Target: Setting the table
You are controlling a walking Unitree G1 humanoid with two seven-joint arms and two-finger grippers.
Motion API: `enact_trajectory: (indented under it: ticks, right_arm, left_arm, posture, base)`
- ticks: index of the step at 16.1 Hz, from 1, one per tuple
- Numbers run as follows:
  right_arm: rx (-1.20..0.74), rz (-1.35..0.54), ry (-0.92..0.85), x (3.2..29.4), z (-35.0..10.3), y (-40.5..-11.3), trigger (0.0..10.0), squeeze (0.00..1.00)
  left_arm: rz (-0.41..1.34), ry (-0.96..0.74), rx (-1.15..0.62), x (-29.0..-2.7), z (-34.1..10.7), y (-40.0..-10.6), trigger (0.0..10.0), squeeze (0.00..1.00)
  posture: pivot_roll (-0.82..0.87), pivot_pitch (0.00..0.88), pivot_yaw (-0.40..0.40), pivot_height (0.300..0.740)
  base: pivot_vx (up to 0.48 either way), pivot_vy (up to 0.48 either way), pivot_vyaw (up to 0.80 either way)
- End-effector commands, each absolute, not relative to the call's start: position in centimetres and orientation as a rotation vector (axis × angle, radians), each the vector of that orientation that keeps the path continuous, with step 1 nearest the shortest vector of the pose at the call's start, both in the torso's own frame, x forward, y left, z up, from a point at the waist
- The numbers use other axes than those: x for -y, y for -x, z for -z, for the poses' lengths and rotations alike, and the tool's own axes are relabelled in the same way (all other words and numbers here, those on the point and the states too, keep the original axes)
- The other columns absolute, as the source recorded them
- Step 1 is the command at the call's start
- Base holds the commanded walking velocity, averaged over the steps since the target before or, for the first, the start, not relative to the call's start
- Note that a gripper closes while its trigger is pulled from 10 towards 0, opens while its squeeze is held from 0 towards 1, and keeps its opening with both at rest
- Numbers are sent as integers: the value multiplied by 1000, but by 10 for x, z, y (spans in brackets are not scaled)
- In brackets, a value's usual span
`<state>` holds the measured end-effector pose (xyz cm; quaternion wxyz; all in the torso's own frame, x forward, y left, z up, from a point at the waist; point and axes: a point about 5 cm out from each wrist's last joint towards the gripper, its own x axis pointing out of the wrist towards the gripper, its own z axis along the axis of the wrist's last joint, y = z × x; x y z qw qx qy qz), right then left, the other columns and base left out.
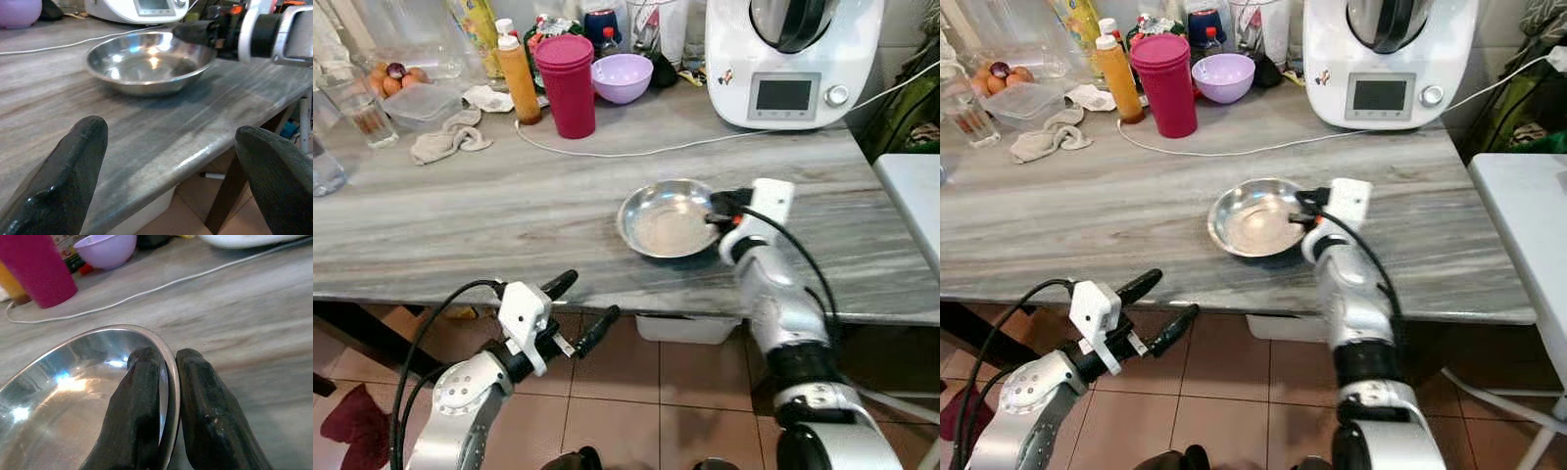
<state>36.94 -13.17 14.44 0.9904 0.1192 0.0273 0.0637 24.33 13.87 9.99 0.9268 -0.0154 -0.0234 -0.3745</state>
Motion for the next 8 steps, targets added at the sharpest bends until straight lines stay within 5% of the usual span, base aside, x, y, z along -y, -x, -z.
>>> enact_trajectory:
  ticks: [1, 3, 4, 8]
  right_arm:
    - [-45, -136, -239, 128, -148, -372, 10000, 0]
    - [-81, -145, -240, 126, -136, -368, 10000, 0]
    - [-95, -143, -237, 127, -132, -366, 10000, 1000]
    - [-108, -122, -222, 130, -126, -364, 10000, 1000]
  left_arm:
    - [779, 17, 48, -140, -100, -241, 10000, 0]
    - [763, 18, 56, -141, -101, -242, 10000, 0]
    - [763, 19, 56, -141, -100, -242, 10000, 0]
    - [772, 18, 54, -141, -98, -244, 10000, 0]
  posture:
    - [-123, 118, 55, 740]
    - [-122, 116, 56, 740]
    - [-123, 116, 57, 740]
    - [-132, 115, 63, 740]
  base:
    - [0, 0, 0]
    - [0, 0, 0]
    - [0, 0, 0]
    - [0, 0, 0]
